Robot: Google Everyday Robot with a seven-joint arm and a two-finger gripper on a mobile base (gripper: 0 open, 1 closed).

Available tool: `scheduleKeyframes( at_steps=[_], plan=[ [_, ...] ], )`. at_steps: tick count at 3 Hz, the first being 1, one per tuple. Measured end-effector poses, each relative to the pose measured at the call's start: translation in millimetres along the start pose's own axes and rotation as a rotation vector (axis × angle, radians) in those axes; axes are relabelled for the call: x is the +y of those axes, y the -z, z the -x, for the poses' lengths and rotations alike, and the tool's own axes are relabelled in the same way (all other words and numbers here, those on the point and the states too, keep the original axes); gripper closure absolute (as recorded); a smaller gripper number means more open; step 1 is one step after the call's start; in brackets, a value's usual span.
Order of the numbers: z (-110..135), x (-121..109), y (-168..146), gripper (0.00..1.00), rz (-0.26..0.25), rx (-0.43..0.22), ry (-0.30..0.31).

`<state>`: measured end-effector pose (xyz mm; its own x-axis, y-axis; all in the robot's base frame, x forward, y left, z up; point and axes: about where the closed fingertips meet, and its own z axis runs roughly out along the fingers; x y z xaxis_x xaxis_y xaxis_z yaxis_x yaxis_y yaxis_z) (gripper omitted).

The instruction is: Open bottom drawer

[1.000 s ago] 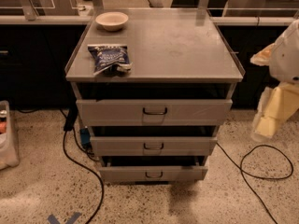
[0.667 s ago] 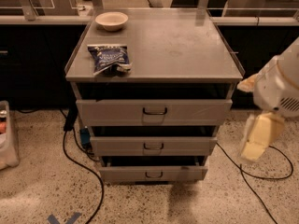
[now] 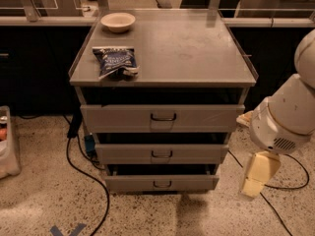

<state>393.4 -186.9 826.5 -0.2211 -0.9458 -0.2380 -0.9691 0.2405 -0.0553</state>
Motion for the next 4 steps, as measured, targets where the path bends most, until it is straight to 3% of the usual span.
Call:
scheduleKeyframes(
  at_steps=[2,3,4],
  plan=[
    [2.7,3.7,0.4,0.0,-0.026,-0.005,0.019],
    [1.2,15.8,-29.3,0.0,-0.024,-0.031,0.029],
    [-3.3,39.9,-101.2,0.0,0.028,-0.064,0.01]
  ],
)
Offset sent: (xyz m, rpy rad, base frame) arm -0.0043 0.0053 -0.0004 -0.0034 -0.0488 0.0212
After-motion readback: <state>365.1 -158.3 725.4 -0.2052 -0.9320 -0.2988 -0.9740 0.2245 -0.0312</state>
